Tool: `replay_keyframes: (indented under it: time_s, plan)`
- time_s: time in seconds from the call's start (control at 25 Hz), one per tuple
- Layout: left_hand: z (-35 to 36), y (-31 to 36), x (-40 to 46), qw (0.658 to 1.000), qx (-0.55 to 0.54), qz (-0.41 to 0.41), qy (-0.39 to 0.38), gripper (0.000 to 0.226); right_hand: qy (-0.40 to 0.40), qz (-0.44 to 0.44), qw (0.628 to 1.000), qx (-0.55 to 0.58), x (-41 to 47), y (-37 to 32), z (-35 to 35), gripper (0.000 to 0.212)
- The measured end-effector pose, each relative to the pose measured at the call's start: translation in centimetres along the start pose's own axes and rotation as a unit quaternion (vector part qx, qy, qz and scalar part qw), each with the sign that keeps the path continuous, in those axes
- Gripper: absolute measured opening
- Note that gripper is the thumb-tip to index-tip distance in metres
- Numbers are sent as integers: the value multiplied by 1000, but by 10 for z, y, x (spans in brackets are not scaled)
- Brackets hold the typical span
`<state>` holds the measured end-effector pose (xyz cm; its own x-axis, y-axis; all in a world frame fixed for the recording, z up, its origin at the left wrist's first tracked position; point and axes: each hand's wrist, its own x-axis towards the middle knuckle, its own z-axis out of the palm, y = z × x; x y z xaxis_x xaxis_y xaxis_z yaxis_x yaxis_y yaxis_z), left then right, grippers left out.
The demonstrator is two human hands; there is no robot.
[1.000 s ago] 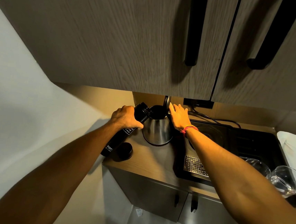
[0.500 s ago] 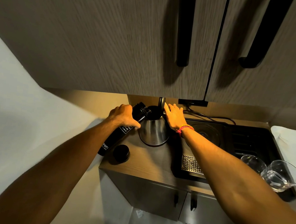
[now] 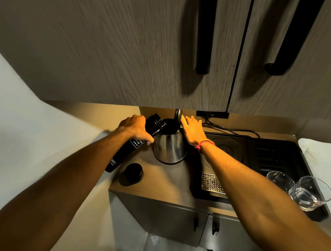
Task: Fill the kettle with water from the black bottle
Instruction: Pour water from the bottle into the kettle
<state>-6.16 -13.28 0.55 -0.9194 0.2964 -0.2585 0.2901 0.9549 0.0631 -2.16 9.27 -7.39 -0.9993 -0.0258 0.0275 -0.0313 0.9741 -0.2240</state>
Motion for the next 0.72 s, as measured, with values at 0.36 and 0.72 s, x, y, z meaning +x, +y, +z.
replay_keyframes:
  time_s: [0.36, 0.72]
  plan:
    - [-2, 1, -2, 1000, 9, 7, 11, 66, -6, -2, 1000, -5, -2, 0, -2, 61]
    - [15, -7, 9, 988, -118, 6, 97, 64, -21, 7, 1000, -1, -6, -2, -7, 62]
